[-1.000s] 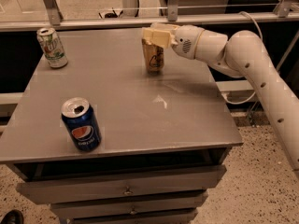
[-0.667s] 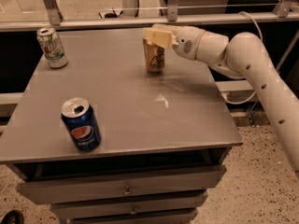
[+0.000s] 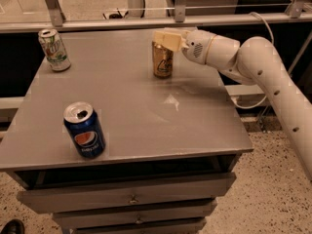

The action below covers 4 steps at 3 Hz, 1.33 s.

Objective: Place orange can upright

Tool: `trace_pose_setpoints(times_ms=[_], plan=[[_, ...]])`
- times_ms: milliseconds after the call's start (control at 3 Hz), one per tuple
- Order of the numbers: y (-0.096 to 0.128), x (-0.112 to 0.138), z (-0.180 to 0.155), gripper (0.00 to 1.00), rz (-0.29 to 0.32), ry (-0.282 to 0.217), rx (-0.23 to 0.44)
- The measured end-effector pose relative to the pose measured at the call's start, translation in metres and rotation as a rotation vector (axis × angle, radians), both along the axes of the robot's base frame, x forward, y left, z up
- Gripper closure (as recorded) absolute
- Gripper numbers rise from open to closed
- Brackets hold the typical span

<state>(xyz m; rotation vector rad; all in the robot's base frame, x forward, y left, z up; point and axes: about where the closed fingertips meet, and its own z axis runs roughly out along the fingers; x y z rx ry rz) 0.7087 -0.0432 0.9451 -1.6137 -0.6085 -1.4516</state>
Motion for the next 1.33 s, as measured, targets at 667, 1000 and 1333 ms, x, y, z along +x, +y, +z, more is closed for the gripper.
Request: trace_pose_setpoints(times_ms=[667,1000,1333], plan=[[-0.012,-0.005,0.001,0.0,-0.021,0.033,0.006],[-0.029,-0.017,0.013,0.0,-0.029,0.051,0.002],[-0.067,-0.047,0.054,0.0,-0.074,0.006,0.013]])
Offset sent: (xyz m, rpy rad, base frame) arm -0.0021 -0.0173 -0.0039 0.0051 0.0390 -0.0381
